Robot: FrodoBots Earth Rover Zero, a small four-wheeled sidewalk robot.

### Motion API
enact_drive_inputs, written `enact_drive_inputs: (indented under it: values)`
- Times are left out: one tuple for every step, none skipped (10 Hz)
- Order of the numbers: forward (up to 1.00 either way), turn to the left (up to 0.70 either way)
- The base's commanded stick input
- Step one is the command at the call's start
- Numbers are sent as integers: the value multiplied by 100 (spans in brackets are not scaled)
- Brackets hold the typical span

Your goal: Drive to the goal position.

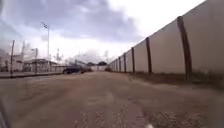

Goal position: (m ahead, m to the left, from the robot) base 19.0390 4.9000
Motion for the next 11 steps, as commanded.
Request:
enact_drive_inputs:
  values:
    - [70, 0]
    - [70, 0]
    - [70, 0]
    - [70, -6]
    - [70, -13]
    - [70, -21]
    - [70, -28]
    - [70, -28]
    - [70, 0]
    - [70, 0]
    - [70, -28]
